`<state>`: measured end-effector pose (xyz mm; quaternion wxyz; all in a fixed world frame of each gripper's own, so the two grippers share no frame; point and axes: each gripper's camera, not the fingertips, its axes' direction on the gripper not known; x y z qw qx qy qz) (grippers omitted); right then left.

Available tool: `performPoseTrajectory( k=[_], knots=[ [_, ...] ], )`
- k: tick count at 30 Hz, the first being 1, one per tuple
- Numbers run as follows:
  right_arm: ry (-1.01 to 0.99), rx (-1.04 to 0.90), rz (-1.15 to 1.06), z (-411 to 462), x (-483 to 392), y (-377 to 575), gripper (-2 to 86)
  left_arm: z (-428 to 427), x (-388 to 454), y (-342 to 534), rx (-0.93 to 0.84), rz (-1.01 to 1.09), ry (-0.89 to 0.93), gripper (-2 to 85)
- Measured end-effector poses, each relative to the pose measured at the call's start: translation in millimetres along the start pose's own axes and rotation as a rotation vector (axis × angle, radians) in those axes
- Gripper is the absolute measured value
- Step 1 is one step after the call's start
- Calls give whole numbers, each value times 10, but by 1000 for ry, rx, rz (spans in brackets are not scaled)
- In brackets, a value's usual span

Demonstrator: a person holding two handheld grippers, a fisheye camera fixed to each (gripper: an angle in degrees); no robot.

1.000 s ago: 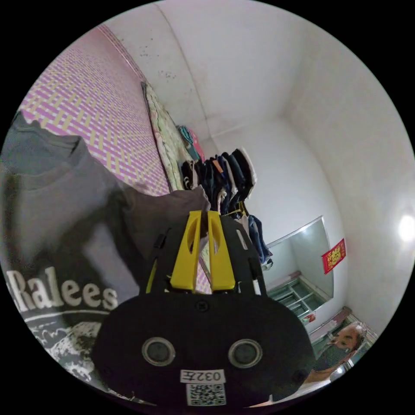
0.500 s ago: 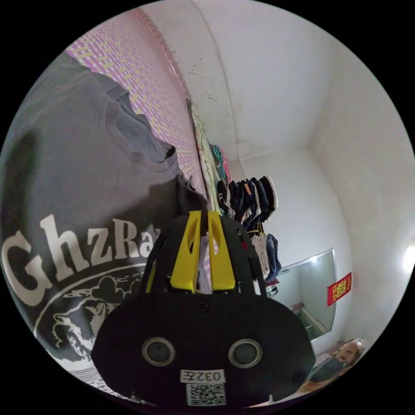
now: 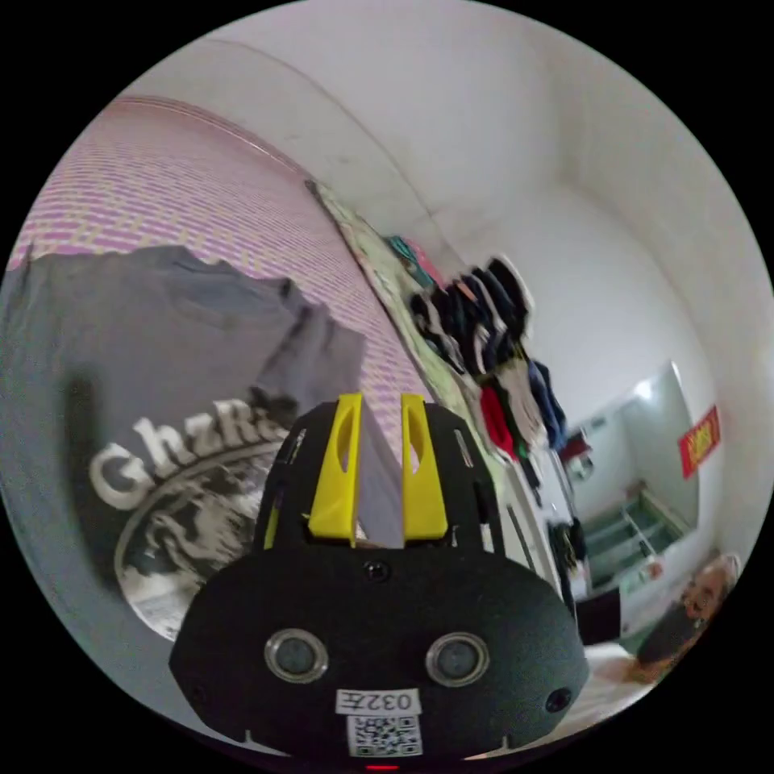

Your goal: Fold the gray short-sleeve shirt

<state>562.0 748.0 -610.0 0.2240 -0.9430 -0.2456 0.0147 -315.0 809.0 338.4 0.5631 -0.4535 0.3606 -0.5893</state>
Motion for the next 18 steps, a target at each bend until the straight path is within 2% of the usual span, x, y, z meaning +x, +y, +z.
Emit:
performPoseTrajectory(
  k=[2,5,9,11,18],
  knots=[
    [-33,-2,-27,44,227,29,32,384,480,677,-264,109,137,55],
    [-157,24,-33,129,485,84,39,705,1139,1802,-464,310,160,88],
    [-254,65,-16,214,637,152,31,842,1671,3034,-528,539,59,103],
    [-289,90,-8,222,644,186,16,901,1775,3640,-537,629,-81,105],
    [-325,185,-17,93,566,253,-1,914,1569,4678,-536,712,-219,85]
  ],
)
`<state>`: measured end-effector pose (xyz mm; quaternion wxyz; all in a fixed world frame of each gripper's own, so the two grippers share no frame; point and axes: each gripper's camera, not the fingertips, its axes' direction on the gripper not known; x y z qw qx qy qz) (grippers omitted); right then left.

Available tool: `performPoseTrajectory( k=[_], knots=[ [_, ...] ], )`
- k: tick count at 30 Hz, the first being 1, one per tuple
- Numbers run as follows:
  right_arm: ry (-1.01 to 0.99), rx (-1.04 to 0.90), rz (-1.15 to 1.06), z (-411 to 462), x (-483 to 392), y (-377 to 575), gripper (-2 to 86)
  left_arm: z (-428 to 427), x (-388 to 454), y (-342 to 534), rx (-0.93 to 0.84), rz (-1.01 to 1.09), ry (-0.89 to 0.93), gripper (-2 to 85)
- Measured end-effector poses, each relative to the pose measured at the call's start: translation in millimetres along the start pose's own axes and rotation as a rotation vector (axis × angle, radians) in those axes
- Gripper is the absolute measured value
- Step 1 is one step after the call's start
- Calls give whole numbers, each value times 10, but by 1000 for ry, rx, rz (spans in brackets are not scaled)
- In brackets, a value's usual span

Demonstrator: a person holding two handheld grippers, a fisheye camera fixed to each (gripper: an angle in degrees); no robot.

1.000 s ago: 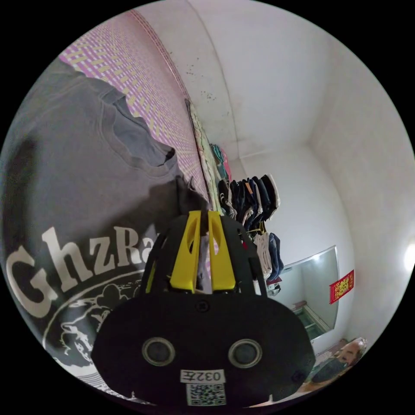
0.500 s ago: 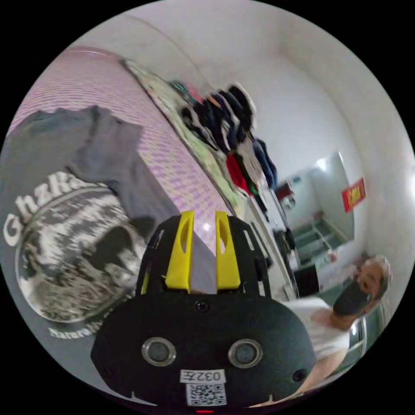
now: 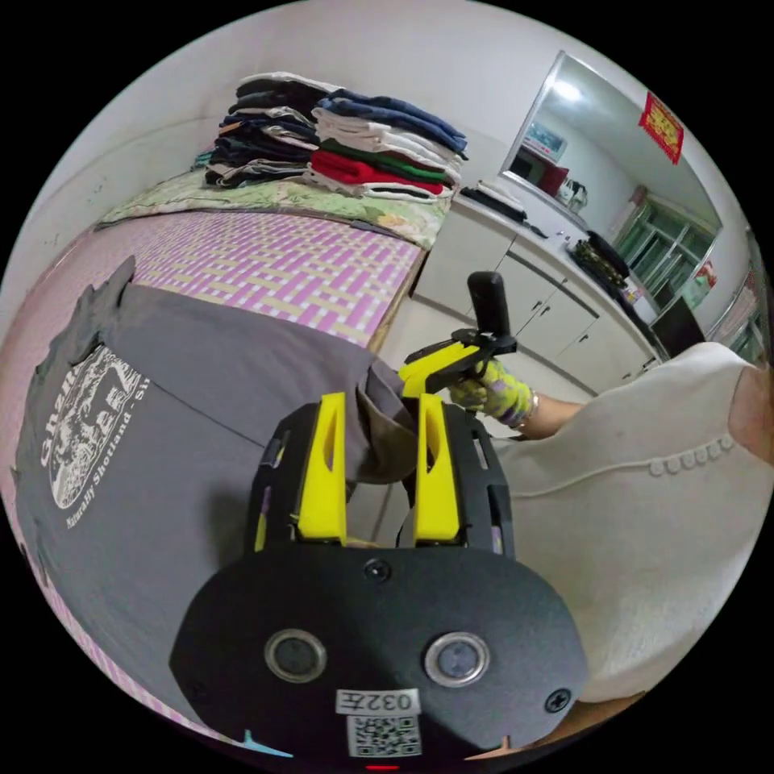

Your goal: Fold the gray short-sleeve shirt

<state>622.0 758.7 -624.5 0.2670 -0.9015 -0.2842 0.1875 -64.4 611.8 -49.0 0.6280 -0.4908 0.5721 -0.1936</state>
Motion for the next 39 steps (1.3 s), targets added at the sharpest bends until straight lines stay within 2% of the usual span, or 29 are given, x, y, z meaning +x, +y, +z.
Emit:
performPoseTrajectory(
  k=[3,5,10,16,19,25,32,39],
  knots=[
    [9,7,-32,-6,-119,-59,3,138,118,300,12,-22,-118,24],
    [32,-11,-85,11,-265,-140,13,63,158,561,84,-20,-181,-6],
    [171,-44,-166,31,-423,-258,47,-125,93,1148,227,38,-189,-13],
    [81,-89,-258,214,-384,-520,80,-166,217,1826,358,250,-199,-11],
    [-53,-137,-318,259,-249,-695,86,-190,174,2083,394,307,-172,-10],
    [-182,-327,-373,550,-90,-1026,86,-295,-20,2447,458,345,-72,-10],
    [-194,-403,-446,896,-202,-1138,84,-346,-169,2628,499,370,43,-10],
    [-255,-455,-499,1028,-318,-1168,52,-433,-326,2606,512,341,76,-10]
  ],
)
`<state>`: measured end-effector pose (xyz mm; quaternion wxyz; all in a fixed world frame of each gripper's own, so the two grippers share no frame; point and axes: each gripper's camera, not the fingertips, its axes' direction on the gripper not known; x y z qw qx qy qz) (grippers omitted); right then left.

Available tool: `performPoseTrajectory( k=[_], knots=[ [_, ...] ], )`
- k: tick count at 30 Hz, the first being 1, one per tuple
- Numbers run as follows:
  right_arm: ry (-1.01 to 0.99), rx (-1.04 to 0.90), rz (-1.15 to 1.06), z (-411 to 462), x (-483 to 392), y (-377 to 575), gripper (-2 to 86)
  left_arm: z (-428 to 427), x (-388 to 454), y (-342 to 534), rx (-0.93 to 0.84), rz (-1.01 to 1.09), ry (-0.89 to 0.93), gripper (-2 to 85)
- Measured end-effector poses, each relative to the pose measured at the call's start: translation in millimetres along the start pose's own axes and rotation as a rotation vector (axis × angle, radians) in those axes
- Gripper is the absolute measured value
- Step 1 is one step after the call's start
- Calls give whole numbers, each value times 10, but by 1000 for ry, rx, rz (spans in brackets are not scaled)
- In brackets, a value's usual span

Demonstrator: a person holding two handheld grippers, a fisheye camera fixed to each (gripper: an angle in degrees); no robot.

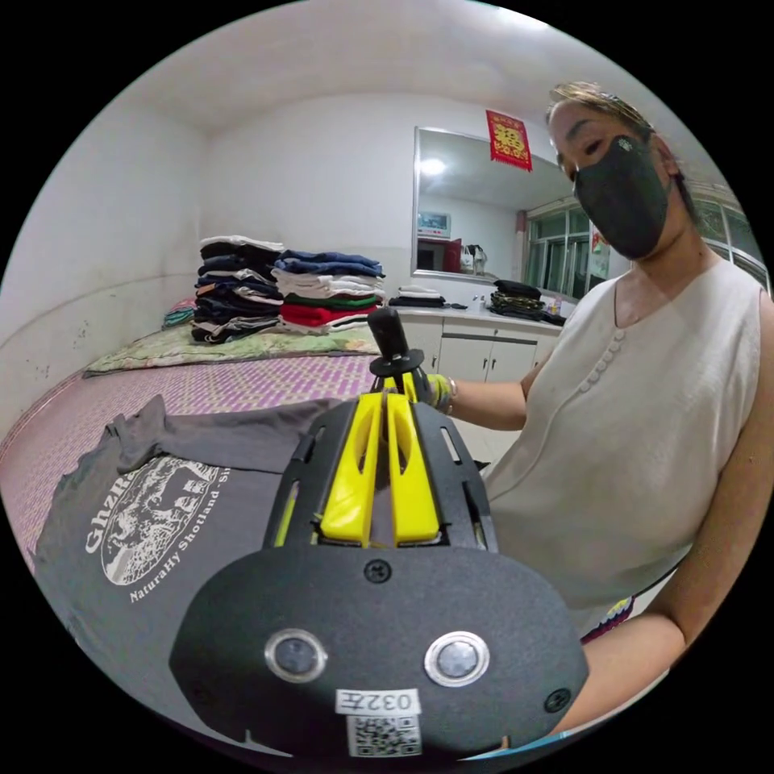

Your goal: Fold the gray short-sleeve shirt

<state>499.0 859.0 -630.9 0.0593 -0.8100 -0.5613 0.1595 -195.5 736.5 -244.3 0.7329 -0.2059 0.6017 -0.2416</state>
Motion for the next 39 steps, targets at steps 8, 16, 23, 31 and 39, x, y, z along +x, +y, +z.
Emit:
performPoseTrajectory(
  k=[8,16,23,31,39],
  knots=[
    [379,147,348,-46,-837,222,12,171,127,-210,-97,7,90,-10],
    [401,128,819,711,-1148,1206,1,909,353,-306,-356,-16,273,-4],
    [684,178,529,672,-1186,852,65,591,-536,-883,-177,-368,31,-10],
    [626,75,261,982,-956,557,67,1107,-1285,-1443,-324,-623,-27,-12],
    [684,125,262,919,-1613,391,-2,1201,-1533,-1892,-351,-683,-26,-9]
  ],
)
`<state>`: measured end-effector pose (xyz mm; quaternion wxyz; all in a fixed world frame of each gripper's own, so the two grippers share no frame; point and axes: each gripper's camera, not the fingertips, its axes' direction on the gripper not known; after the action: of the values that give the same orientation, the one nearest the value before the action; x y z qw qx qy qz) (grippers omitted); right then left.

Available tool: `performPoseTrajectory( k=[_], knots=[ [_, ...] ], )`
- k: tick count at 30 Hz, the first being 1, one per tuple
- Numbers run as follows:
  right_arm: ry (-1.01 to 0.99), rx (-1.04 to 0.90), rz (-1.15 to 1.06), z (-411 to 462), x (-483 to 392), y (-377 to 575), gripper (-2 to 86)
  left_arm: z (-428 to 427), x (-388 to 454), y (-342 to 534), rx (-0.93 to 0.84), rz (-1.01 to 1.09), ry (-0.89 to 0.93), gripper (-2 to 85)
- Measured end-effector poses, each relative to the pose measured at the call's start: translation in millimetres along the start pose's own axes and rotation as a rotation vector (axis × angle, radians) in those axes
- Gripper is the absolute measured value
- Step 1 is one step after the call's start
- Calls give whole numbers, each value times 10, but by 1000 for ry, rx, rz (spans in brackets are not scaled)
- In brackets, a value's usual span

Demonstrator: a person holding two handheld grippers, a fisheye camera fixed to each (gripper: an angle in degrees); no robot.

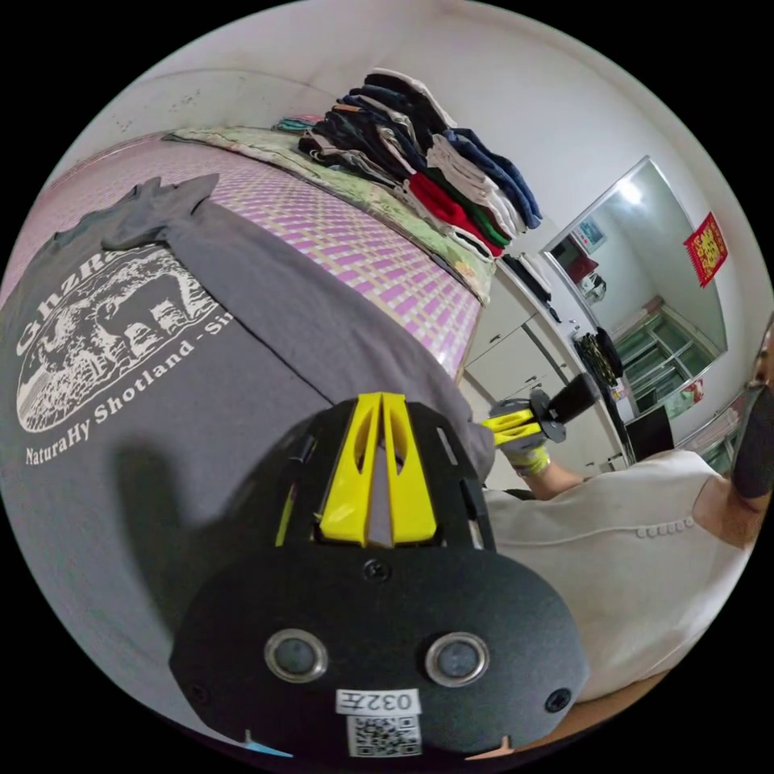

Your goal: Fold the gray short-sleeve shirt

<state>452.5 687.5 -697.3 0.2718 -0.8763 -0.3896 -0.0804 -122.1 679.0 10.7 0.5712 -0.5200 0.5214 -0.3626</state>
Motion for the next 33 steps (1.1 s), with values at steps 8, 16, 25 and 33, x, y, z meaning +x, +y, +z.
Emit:
performPoseTrajectory(
  k=[8,16,25,33],
  knots=[
    [30,-109,319,-21,-82,456,-1,-144,201,-475,-19,11,45,-9],
    [-16,16,280,-140,385,35,8,-286,462,-882,-17,31,10,-8],
    [-100,55,248,-472,1069,-765,-10,-1294,79,-1491,306,-196,26,16],
    [-385,86,396,-54,1841,-1366,-10,-1891,-1311,-3366,400,-390,-100,39]
  ],
)
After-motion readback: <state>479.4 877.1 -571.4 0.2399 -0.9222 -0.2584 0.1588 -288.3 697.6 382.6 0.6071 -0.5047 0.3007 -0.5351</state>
